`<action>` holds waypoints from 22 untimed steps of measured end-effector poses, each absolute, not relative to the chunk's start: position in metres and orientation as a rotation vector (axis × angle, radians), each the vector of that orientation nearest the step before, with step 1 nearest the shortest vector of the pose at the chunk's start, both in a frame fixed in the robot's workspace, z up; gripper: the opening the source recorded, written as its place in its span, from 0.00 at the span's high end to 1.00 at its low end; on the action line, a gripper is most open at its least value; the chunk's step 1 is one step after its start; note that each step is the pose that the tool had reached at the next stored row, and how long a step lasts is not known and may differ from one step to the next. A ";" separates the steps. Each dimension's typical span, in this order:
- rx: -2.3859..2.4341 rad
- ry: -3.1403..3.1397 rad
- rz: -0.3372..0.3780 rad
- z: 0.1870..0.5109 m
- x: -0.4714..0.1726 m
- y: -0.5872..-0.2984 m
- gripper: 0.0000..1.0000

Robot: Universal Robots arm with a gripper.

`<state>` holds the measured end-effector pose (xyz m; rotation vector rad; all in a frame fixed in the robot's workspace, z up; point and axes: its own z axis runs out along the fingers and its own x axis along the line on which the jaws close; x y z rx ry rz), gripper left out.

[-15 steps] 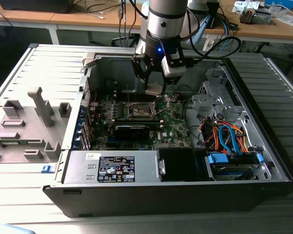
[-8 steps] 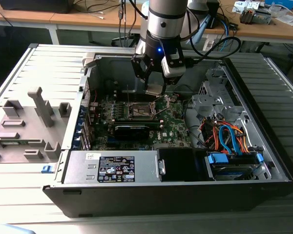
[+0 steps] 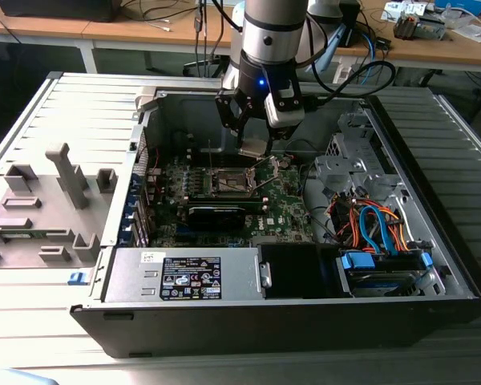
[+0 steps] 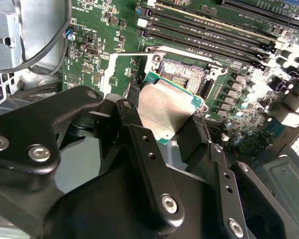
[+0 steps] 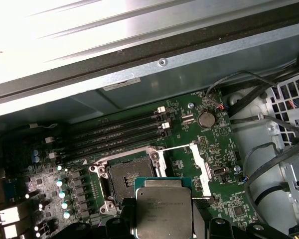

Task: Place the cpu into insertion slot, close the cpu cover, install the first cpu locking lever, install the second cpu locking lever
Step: 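Place the cpu into insertion slot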

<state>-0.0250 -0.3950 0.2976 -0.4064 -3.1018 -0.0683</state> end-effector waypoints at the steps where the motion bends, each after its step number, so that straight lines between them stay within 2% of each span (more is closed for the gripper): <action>1: -0.407 -3.102 -0.068 0.298 -0.025 -0.395 0.45; 22: -0.429 -3.099 -0.068 0.297 -0.025 -0.395 0.45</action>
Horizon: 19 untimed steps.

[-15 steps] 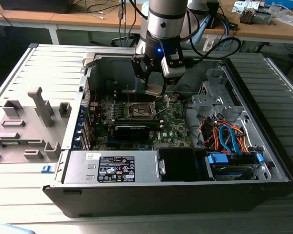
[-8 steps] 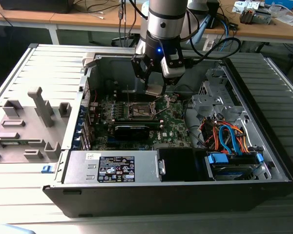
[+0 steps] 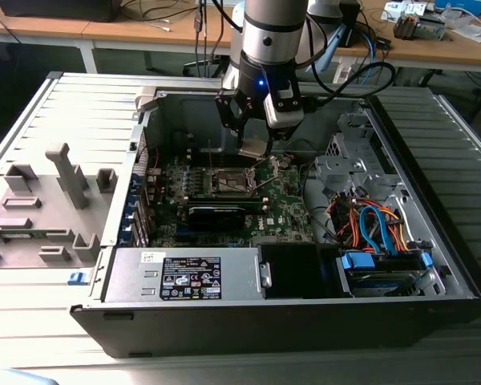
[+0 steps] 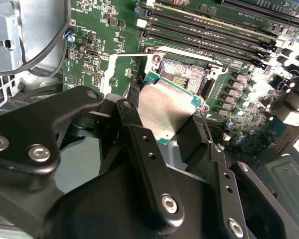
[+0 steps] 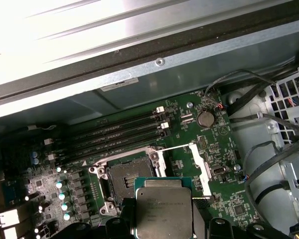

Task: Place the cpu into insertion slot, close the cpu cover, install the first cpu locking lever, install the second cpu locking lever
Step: 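Place the cpu into insertion slot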

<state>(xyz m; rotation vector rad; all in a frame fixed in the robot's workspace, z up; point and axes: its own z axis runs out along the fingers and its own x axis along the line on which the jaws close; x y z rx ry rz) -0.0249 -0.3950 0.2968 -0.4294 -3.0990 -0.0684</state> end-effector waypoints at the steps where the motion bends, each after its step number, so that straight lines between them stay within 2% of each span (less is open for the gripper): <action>1: -0.431 -3.099 -0.068 0.297 -0.025 -0.395 0.45; 19: -0.458 -3.095 -0.069 0.297 -0.025 -0.395 0.45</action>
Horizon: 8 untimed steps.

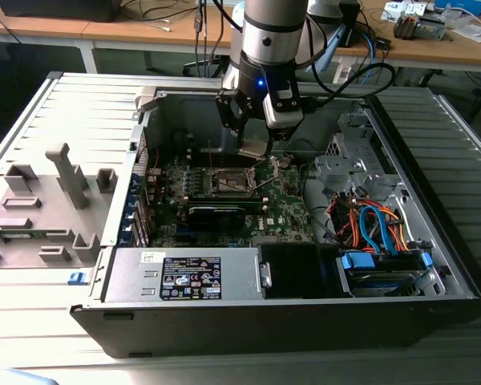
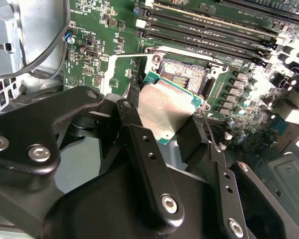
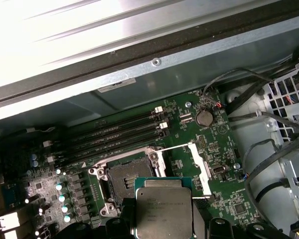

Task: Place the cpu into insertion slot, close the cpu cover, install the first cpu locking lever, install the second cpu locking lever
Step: 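Place the cpu into insertion slot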

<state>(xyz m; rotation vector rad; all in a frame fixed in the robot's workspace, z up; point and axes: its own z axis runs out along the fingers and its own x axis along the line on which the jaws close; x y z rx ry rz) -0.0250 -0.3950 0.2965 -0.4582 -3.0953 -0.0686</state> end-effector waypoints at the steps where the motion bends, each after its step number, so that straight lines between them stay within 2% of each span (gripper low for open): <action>1: -0.459 -3.095 -0.069 0.297 -0.025 -0.395 0.45; 8: -0.468 -3.094 -0.069 0.296 -0.025 -0.395 0.45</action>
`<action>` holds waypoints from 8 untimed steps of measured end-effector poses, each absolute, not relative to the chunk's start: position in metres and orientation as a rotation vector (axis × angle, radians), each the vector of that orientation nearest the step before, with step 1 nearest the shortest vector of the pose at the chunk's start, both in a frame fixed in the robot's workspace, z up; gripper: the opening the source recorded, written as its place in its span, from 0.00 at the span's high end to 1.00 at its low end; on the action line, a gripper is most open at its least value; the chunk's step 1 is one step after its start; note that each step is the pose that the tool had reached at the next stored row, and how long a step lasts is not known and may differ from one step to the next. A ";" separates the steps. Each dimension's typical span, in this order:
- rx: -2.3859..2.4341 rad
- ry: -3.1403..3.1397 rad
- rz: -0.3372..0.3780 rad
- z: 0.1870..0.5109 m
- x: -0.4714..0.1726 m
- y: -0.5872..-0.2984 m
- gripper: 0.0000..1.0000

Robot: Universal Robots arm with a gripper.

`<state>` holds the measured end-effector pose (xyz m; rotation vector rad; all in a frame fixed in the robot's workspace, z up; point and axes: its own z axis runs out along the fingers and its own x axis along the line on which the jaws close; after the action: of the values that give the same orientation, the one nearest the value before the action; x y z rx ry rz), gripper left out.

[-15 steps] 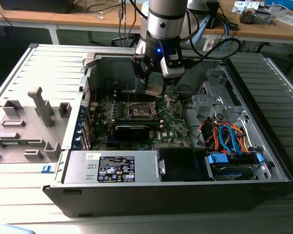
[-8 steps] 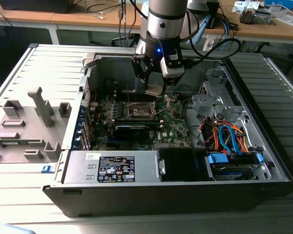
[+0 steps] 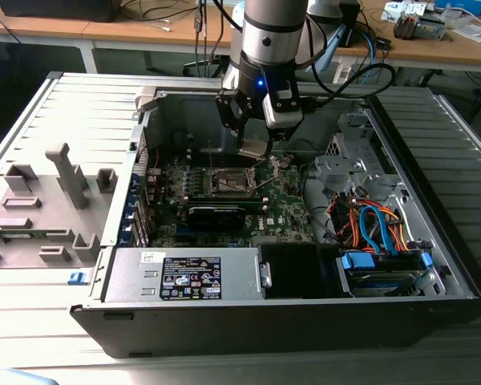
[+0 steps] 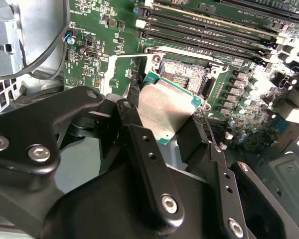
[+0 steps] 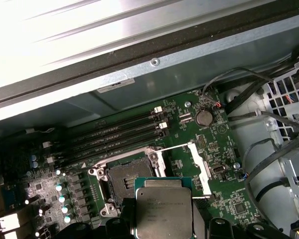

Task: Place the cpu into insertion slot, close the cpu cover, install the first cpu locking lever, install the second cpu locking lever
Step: 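Place the cpu into insertion slot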

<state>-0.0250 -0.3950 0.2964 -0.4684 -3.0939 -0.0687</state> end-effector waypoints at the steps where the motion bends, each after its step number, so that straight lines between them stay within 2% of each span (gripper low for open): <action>1: -0.470 -3.094 -0.069 0.296 -0.025 -0.395 0.45; 8: -0.493 -3.090 -0.069 0.296 -0.025 -0.395 0.45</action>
<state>-0.0249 -0.3950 0.2959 -0.4929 -3.0904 -0.0688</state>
